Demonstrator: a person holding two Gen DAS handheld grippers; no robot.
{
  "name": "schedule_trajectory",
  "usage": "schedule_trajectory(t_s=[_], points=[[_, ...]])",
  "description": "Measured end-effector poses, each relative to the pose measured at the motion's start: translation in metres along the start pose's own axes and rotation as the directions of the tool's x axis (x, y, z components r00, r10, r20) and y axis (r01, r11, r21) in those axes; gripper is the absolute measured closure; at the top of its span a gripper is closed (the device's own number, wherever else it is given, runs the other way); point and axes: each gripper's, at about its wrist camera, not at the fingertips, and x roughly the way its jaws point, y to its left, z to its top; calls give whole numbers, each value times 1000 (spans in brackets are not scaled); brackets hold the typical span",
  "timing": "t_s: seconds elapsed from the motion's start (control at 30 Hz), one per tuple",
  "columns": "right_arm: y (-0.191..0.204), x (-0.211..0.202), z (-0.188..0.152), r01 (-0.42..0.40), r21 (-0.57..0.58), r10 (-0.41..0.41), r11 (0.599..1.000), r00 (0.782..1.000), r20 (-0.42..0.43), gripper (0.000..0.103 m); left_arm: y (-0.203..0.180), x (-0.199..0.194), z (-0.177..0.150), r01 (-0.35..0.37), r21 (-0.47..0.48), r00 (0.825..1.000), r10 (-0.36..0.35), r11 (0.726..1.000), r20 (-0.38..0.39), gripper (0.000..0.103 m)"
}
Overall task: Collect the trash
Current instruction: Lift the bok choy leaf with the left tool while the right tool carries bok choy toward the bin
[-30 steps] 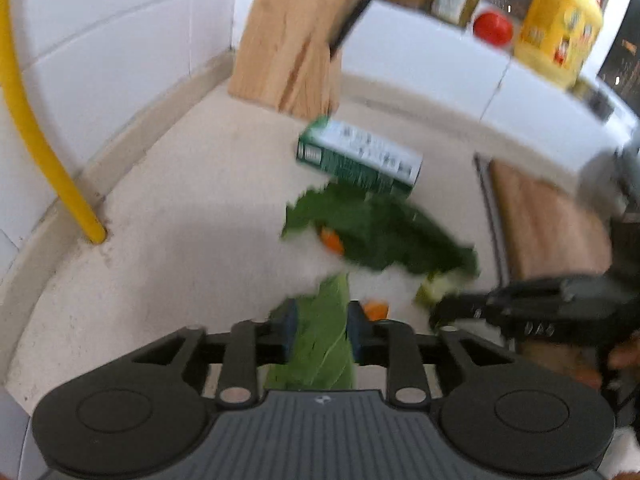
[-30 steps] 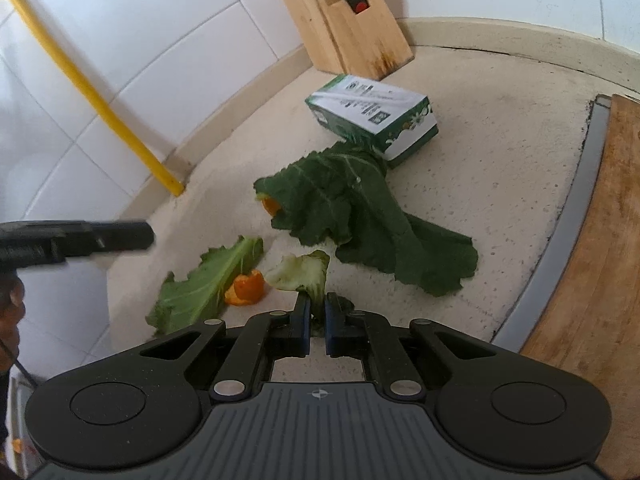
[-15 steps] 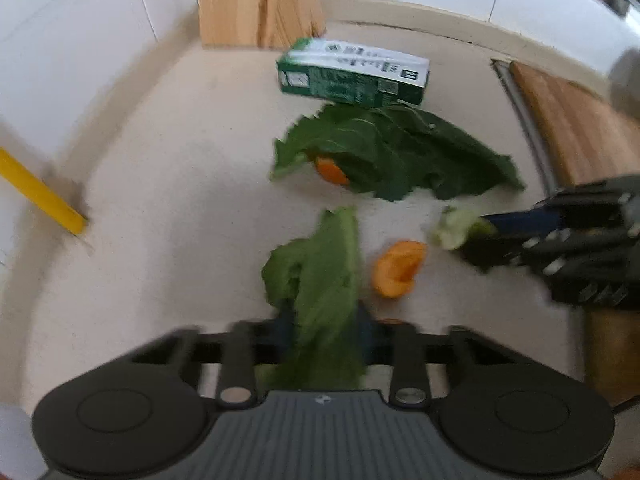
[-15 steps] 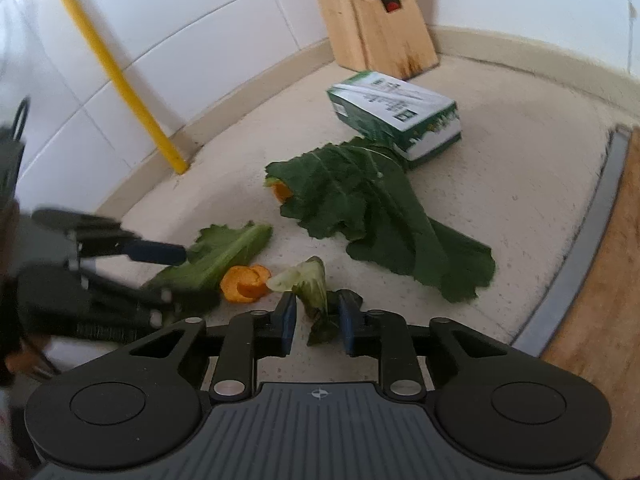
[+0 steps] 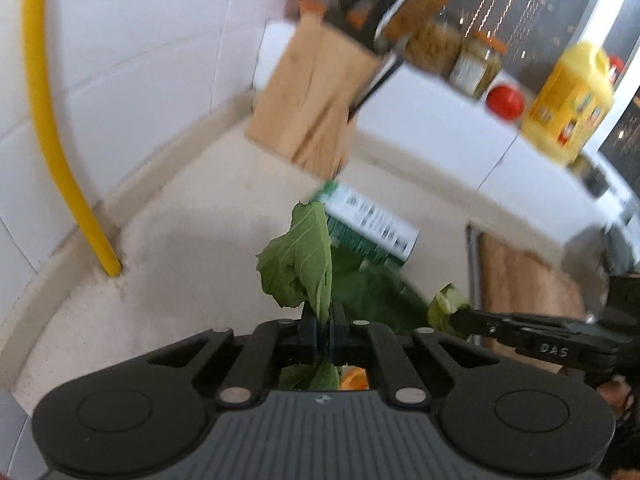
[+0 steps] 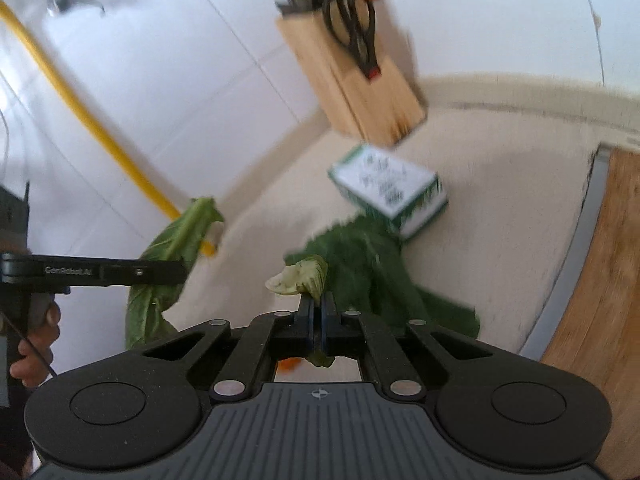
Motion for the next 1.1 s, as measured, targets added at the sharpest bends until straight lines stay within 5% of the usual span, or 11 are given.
schedule_trajectory(t_s=[0.17,0.7,1.1], points=[[4,-6,6,2,-3,-2,1000,1000,21,98,6,-20,0,25,-37,997,-22,999,76,100],[45,-13,-1,48,-69,-47,996,999,9,98,40,-67,-60,34,-160,988,-10,987,153,100],[108,-10,-16,-41,-186,39,982,999,-17,98,62,-113,-94,14,-198,975,31,980,222,100]])
